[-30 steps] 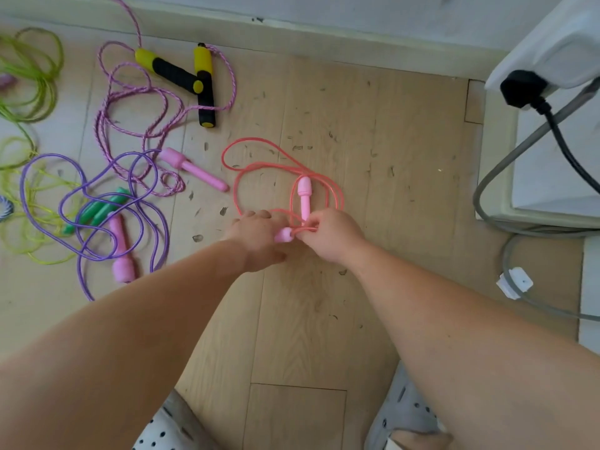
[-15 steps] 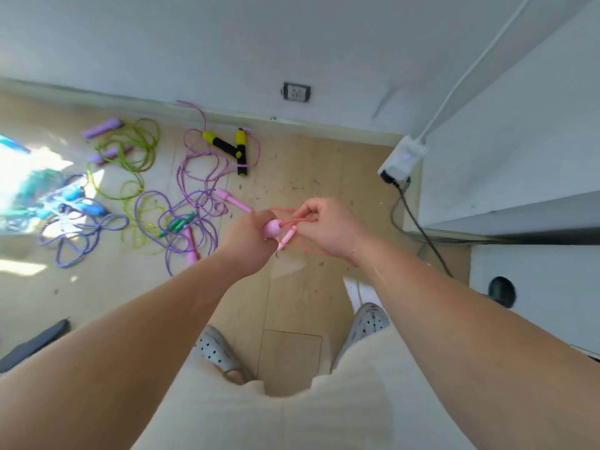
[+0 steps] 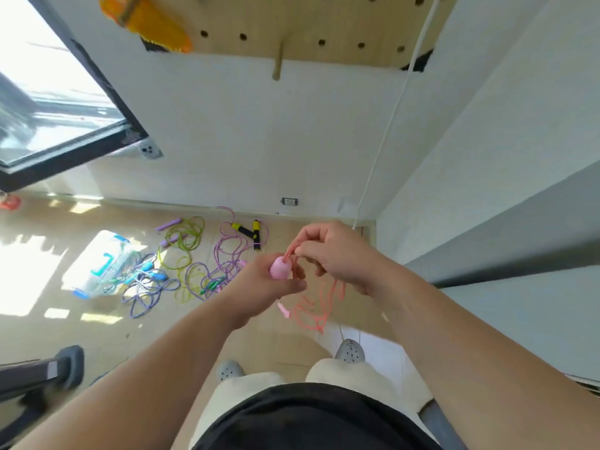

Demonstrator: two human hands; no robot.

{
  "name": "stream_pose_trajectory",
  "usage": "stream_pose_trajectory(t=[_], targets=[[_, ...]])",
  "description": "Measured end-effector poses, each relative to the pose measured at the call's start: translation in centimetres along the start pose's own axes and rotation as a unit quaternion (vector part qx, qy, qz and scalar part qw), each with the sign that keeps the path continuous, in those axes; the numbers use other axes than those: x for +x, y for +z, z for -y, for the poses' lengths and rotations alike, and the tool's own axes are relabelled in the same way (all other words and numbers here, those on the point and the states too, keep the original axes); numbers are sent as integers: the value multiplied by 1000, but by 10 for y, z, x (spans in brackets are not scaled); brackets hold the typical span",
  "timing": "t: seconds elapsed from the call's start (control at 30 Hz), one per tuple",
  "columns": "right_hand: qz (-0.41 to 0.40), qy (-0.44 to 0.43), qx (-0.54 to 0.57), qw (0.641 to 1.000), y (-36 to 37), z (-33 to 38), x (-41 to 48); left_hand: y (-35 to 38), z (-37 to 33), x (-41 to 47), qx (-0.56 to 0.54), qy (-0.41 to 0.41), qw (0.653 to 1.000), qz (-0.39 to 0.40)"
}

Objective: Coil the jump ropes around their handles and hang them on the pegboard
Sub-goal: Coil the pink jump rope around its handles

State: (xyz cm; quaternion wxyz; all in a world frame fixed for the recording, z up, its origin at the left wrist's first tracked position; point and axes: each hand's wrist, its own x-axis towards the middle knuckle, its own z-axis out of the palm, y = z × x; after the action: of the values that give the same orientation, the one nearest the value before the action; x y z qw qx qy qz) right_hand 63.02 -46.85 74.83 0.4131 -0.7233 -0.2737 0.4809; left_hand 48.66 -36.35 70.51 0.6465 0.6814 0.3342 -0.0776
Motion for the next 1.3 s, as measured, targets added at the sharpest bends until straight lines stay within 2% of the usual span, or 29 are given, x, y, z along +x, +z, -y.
stream_pose_trajectory(t=[0.1,0.17,0.27,0.33,0.43,0.6,0.7,0.8,0.87,0.97,1.03,1.13,1.23,1.3], targets=[[-20,-58,-60,996,-32,12,-20,10,-23,-2,53,-5,998,-21],[-13,-81,-145,986,-53,13,-26,11,-26,4,126,-12,991,-54],[2,-95,-321,942,-82,3,-35,20,-38,9,236,-8,967,-91],[-13,-93,-379,920,-97,-10,-35,28,-53,10,276,2,952,-134],[-62,-56,-362,929,-120,-36,-32,35,-84,7,265,36,939,-216],[-83,25,-332,939,-152,-81,-26,24,-135,4,146,78,927,-336],[-84,69,-316,943,-159,-92,-27,6,-155,7,168,105,906,-374],[-116,75,-241,961,-153,-80,-21,-14,-154,16,207,89,909,-351],[-198,69,-78,975,-146,-60,-15,-29,-143,24,205,68,925,-314],[-313,40,121,941,-139,-18,-7,-53,-119,35,203,32,950,-237],[-360,-2,157,920,-139,13,-2,-70,-100,39,210,11,962,-172],[-380,-47,196,903,-132,59,5,-89,-72,46,223,-10,971,-84],[-398,-63,225,887,-117,90,16,-97,-53,49,255,-38,965,-37],[-417,-75,205,882,-106,100,24,-102,-47,48,247,-49,968,-20]])
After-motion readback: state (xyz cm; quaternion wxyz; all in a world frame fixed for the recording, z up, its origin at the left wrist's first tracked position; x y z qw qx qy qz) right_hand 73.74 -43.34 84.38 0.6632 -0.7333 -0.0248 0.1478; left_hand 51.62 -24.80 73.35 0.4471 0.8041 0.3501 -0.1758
